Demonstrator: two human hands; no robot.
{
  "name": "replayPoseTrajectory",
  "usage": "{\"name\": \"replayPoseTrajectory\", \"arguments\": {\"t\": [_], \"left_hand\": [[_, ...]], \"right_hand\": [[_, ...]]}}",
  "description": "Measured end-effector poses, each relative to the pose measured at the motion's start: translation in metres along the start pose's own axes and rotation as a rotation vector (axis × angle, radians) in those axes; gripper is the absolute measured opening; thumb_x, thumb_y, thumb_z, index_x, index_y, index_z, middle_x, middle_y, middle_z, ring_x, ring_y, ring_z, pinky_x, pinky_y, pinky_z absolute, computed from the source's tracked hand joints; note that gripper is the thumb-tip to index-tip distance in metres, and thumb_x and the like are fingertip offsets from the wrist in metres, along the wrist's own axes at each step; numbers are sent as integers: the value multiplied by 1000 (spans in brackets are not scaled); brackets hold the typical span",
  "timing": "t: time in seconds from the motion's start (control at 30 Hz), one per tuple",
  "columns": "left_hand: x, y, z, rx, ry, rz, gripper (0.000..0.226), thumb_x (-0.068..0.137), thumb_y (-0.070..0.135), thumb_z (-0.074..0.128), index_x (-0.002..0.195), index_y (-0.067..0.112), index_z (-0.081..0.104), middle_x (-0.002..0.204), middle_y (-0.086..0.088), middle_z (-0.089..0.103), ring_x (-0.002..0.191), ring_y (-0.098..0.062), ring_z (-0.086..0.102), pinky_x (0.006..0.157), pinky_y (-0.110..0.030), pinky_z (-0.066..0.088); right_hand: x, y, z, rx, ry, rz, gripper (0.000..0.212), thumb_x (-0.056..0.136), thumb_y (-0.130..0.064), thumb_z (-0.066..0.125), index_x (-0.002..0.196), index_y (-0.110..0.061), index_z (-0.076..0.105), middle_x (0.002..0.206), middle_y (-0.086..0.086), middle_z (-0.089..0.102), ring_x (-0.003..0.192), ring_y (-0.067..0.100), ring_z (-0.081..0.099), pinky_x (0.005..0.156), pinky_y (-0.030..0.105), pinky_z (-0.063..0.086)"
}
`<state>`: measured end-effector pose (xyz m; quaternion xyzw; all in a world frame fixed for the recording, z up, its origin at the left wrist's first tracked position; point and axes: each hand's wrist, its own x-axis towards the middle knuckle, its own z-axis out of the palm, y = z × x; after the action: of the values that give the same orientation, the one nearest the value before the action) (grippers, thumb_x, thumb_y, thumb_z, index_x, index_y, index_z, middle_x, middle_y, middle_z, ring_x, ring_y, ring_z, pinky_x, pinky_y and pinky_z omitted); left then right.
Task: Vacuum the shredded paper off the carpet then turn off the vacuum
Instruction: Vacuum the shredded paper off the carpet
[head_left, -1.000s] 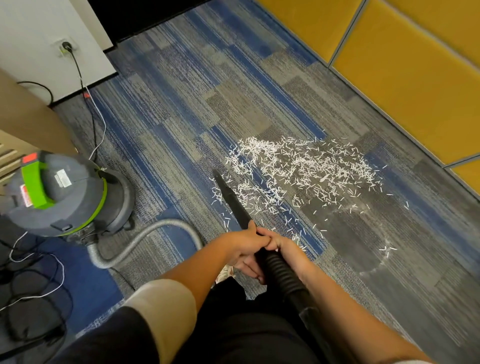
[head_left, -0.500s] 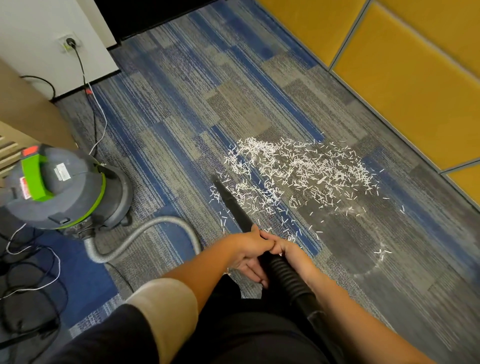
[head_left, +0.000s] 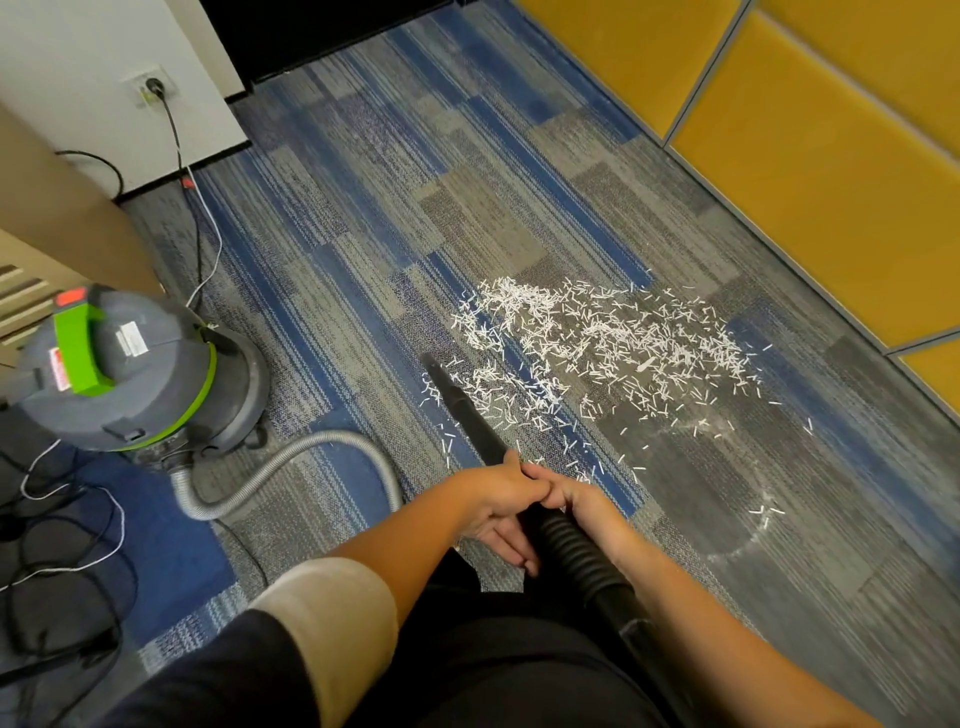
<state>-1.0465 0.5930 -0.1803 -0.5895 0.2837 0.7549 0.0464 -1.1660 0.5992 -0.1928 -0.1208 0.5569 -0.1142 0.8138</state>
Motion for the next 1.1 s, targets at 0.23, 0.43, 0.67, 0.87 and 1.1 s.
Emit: {"name": "replayPoseTrajectory", "arguments": {"t": [0.23,0.43,0.67,0.87,1.1], "left_hand": [[0,-1,0,-38,2,12,67,103,38,28,147,14,-16,75,-15,63,46,-16,65,64,-32,57],[10,8,3,-33,-43,9,69,102,39,32,148,10,-12,91,-24,66,49,-19,67,60,-32,59],[9,7,4,-69,-55,39,76,102,38,34,145,22,-27,92,-23,67,50,-18,66,71,-36,57],[9,7,12,-70,-81,12,72,101,39,34,147,22,-18,81,-18,65,49,-17,65,67,-33,57],[19,14,-41,698,132,88,57,97,21,41,150,21,20,134,-20,50,106,-28,62,72,-28,48]], "right_hand": [[5,0,-1,-54,42,-12,60,79,8,33,132,-12,49,94,19,61,55,26,54,42,24,46],[2,-6,-11,-18,39,4,63,77,6,34,134,-16,49,96,19,62,55,27,59,43,27,51],[4,-7,-15,-57,38,3,66,75,4,34,135,-19,48,97,21,61,61,30,54,45,28,49],[-7,-6,-21,16,-47,77,67,63,-1,39,126,-24,52,94,18,66,70,35,58,50,36,53],[-12,-13,-24,81,-85,151,58,82,-1,30,131,-27,49,87,22,52,54,30,57,44,32,51]]}}
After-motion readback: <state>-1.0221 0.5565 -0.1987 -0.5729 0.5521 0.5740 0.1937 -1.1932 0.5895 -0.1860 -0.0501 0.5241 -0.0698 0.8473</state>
